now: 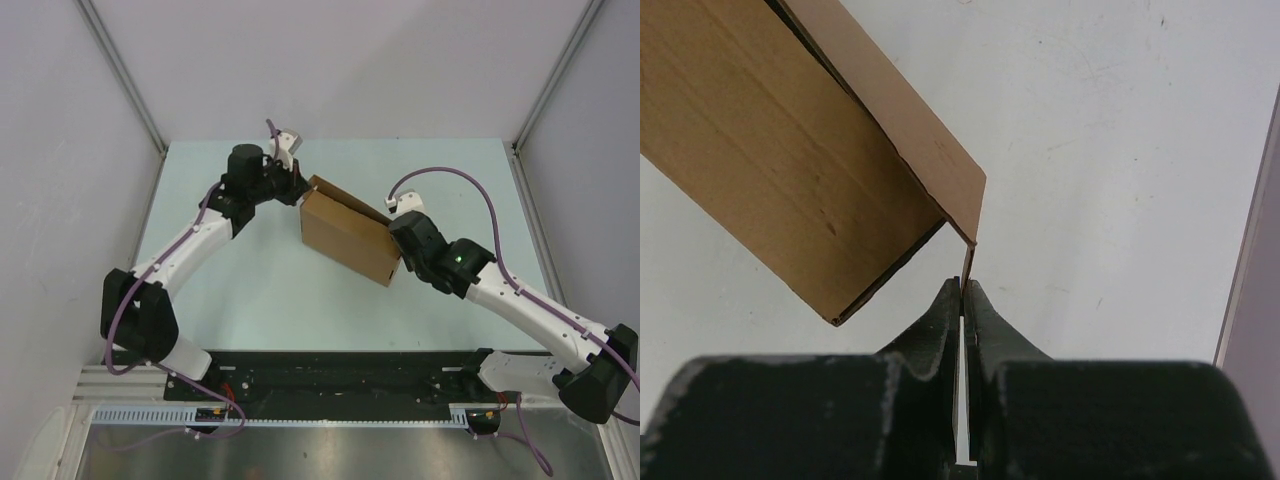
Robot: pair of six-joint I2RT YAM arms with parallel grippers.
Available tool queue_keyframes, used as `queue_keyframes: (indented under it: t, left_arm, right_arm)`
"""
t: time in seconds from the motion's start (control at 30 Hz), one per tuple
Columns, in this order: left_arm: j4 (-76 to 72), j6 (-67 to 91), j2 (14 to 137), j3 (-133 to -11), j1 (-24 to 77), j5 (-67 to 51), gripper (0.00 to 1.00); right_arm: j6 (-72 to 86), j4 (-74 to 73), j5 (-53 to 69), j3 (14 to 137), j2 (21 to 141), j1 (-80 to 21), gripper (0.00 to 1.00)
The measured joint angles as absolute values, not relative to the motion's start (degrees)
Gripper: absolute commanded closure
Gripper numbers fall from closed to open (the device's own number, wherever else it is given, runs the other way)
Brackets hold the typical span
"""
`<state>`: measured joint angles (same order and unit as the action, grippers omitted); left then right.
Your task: Fold the paper box
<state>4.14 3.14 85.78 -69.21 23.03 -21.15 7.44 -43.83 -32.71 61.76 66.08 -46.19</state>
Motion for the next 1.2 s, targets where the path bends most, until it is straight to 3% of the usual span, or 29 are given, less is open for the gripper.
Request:
queue_keyframes:
  t: [0.63,1.2]
  left_arm:
    - [23.09,6.63,95.92,-87.79,21.93,-24.18,1.0]
    - [25.63,8.19,96.29,-88.82,21.82,-24.75,1.0]
  right_arm:
    - [6.79,-43.97,-32.73,62.13,66.54,-46.35,0.99]
    - [6.79,-44.27,-33.04,62.17,66.59,-46.46,0.99]
